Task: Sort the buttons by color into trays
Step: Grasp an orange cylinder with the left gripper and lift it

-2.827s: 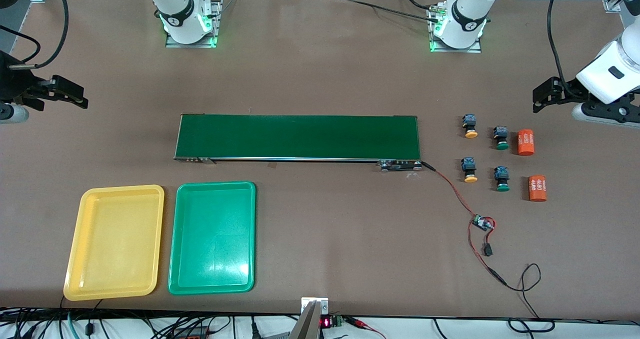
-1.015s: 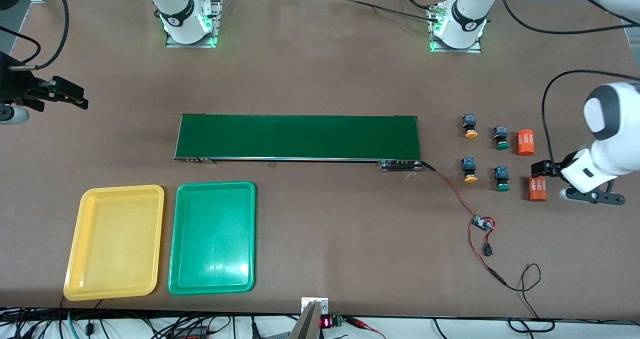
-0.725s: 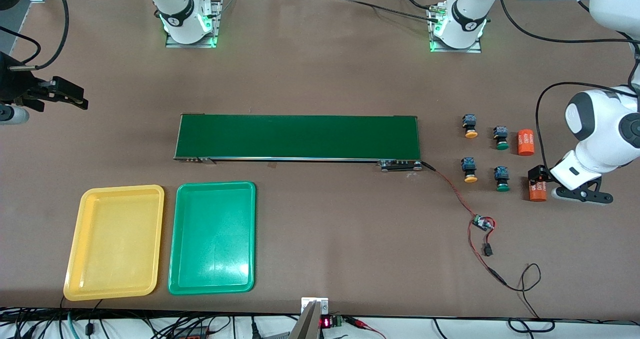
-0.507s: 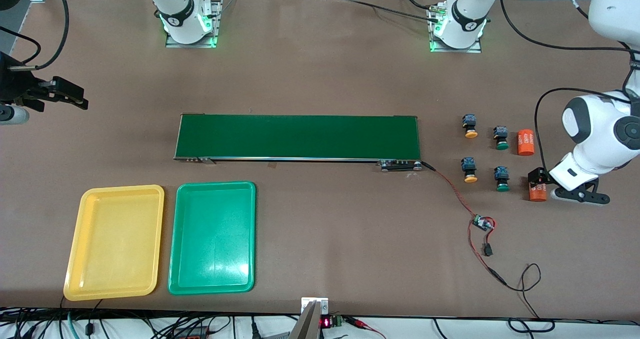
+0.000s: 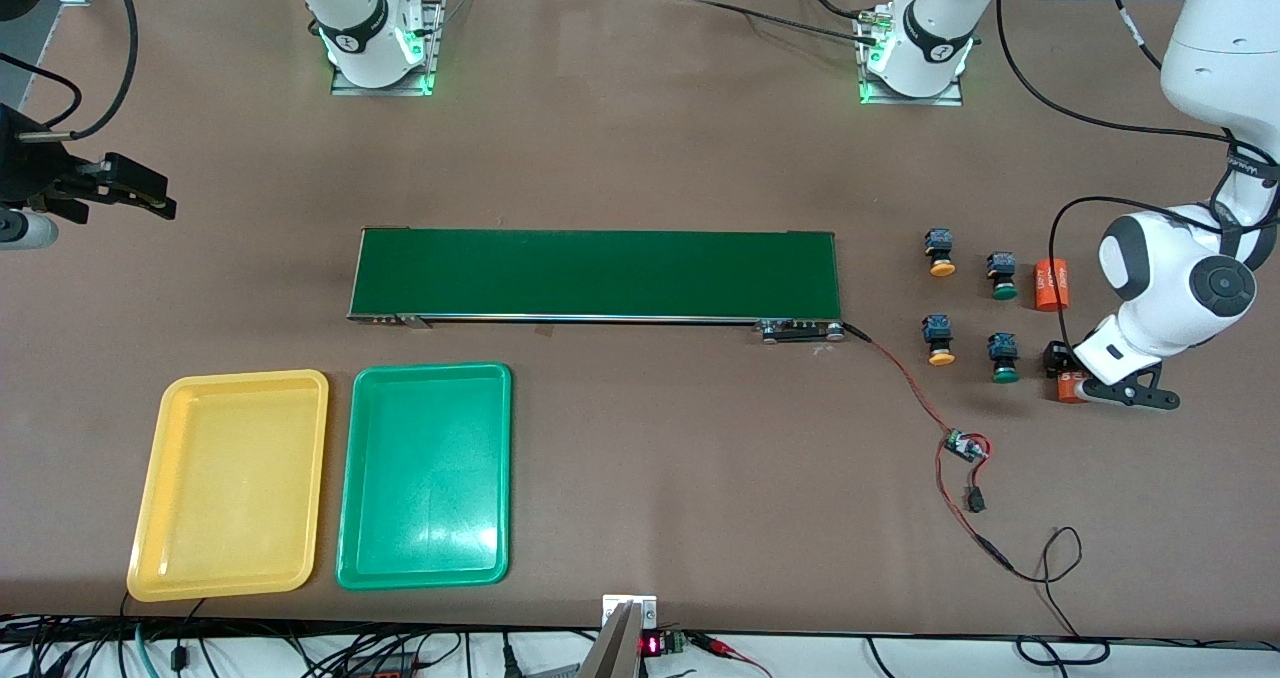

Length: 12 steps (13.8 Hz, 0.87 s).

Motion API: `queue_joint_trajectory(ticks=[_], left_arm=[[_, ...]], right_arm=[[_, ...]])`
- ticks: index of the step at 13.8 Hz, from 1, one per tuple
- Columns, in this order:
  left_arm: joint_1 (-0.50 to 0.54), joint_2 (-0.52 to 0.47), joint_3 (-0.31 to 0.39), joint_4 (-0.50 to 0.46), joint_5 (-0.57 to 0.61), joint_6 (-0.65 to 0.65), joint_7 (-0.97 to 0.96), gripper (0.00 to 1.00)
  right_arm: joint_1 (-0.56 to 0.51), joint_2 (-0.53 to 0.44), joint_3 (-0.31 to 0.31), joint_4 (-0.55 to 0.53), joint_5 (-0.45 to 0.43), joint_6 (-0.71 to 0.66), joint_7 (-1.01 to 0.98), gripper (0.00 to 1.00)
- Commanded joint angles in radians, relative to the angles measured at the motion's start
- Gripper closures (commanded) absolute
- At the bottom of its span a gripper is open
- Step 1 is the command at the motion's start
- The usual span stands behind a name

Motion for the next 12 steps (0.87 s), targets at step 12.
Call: queue_joint_trajectory(ticks=[12], left_arm=[[0.013,-0.255,-0.504,0.049,-0.009,-0.763,0.365,0.85]], right_arm=[[0.003,-0.003,0.002,-0.010,-0.015,0.010,-0.009,0.00]])
